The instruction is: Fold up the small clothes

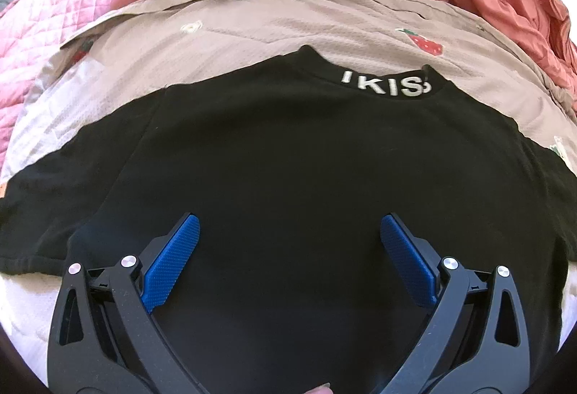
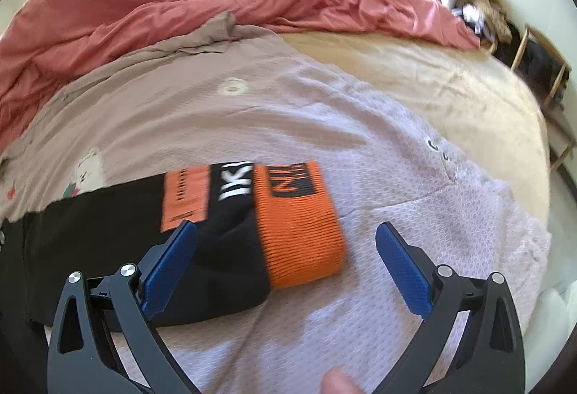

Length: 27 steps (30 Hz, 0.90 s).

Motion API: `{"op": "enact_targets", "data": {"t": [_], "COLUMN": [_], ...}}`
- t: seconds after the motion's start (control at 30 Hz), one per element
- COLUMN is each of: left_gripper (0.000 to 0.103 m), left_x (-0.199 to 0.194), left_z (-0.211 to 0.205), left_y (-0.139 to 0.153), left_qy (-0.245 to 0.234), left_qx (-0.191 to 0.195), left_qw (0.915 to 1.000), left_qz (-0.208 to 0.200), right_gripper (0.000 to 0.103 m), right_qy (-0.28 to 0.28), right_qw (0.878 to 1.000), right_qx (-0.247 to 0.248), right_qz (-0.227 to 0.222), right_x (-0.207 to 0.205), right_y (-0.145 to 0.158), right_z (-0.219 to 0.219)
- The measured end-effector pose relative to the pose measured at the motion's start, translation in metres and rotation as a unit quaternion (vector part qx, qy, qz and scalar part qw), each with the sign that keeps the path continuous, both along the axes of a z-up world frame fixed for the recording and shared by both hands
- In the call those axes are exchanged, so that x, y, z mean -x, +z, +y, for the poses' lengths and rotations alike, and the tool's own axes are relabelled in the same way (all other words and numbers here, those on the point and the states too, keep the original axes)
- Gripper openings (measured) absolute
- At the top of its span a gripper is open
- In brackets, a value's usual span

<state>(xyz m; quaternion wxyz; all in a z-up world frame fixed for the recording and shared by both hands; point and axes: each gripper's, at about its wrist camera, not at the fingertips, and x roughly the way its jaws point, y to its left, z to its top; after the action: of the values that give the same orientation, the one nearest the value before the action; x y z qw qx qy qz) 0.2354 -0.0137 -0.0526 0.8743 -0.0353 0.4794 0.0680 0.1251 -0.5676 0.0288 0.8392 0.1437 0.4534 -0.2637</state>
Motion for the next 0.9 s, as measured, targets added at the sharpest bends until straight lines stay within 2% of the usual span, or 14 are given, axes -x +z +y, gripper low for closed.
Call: {"op": "enact_targets", "data": {"t": [0.1, 0.17, 0.23, 0.37, 0.4, 0.47, 0.5, 0.57, 0.67, 0.77, 0.8, 0.87, 0.9], "left_gripper": [0.095, 0.095, 0.095, 0.095, 0.095, 0.095, 0.095, 0.095, 0.095, 0.094, 0.094, 0.095, 0.095], "left_x": [0.002, 0.002, 0.002, 0.007, 0.008, 0.010, 0.010, 0.012, 0.014, 0.017, 0.017, 0.018, 0.018], "left_z": [0.005, 0.007, 0.005, 0.002, 0.002, 0.001, 0.001, 0.000, 0.001, 0.005, 0.006, 0.010, 0.011], "left_y": [0.000, 0.000, 0.000, 0.005, 0.006, 0.008, 0.010, 0.012, 0.015, 0.018, 0.019, 0.019, 0.019], "left_qy": [-0.013, -0.021, -0.030, -0.050, -0.054, -0.061, -0.063, -0.065, -0.067, -0.067, -0.066, -0.066, -0.066], "left_qx": [0.013, 0.019, 0.021, 0.035, 0.038, 0.045, 0.047, 0.049, 0.052, 0.057, 0.061, 0.069, 0.072], "left_qw": [0.9998, 0.9996, 0.9993, 0.9979, 0.9975, 0.9966, 0.9964, 0.9959, 0.9955, 0.9951, 0.9948, 0.9943, 0.9942], "left_qz": [-0.005, -0.008, -0.011, -0.023, -0.026, -0.032, -0.034, -0.039, -0.042, -0.046, -0.047, -0.046, -0.046], "right_gripper": [0.098, 0.093, 0.057, 0.032, 0.019, 0.011, 0.000, 0.000, 0.000, 0.003, 0.022, 0.049, 0.049], "right_qy": [-0.008, -0.004, 0.009, 0.032, 0.042, 0.059, 0.066, 0.091, 0.126, 0.107, 0.099, 0.062, 0.048], "right_qw": [0.999, 0.999, 0.999, 0.998, 0.997, 0.996, 0.995, 0.990, 0.985, 0.987, 0.988, 0.996, 0.998], "right_qx": [-0.031, -0.043, -0.048, -0.047, -0.049, -0.044, -0.046, -0.061, -0.052, -0.046, -0.046, -0.011, -0.007], "right_qz": [-0.011, -0.010, -0.005, -0.022, -0.035, -0.054, -0.061, -0.090, -0.108, -0.108, -0.105, -0.067, -0.050], "right_x": [0.000, -0.003, -0.008, -0.010, -0.010, -0.008, -0.008, -0.007, -0.012, -0.018, -0.018, -0.019, -0.017], "right_y": [-0.004, -0.008, -0.012, -0.004, 0.001, 0.013, 0.017, 0.033, 0.056, 0.068, 0.066, 0.053, 0.044], "right_z": [-0.010, -0.010, -0.010, -0.003, -0.001, 0.007, 0.011, 0.024, 0.053, 0.056, 0.052, 0.034, 0.024]}}
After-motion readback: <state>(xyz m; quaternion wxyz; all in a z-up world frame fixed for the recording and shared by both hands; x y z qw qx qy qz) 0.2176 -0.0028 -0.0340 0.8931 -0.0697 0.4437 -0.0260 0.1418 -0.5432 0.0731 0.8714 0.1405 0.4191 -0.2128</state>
